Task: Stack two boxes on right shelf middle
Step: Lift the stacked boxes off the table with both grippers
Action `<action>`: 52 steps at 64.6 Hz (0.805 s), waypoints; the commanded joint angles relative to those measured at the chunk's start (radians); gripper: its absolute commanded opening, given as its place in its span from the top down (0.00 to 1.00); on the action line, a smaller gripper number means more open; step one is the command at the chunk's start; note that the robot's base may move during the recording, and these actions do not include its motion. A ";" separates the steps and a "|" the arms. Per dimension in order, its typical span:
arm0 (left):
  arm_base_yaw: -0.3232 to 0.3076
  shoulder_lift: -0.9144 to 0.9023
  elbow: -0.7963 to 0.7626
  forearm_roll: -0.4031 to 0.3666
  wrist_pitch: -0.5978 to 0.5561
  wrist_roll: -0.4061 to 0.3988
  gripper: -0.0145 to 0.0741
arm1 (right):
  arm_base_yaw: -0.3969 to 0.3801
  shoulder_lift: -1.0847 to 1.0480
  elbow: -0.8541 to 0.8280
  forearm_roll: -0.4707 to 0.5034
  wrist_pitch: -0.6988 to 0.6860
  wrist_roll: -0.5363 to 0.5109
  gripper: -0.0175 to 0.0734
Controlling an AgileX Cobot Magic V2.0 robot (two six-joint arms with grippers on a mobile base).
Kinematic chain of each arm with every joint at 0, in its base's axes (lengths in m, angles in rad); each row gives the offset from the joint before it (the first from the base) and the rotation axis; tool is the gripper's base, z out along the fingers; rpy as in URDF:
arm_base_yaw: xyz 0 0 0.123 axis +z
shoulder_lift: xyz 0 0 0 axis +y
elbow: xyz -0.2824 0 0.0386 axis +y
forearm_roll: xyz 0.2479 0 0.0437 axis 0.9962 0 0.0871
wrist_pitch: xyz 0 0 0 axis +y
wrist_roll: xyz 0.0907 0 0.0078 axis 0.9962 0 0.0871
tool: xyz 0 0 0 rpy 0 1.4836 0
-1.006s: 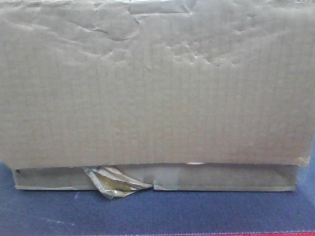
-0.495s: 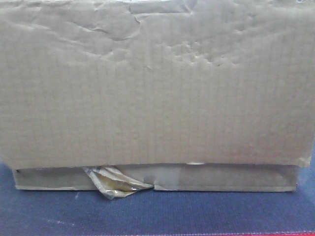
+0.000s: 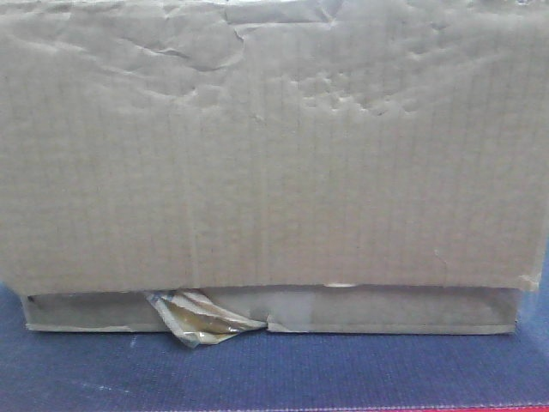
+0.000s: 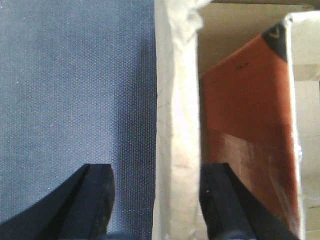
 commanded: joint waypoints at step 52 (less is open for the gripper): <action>0.001 -0.011 -0.003 -0.005 -0.002 0.044 0.50 | -0.001 0.405 -0.326 0.101 0.213 0.166 0.97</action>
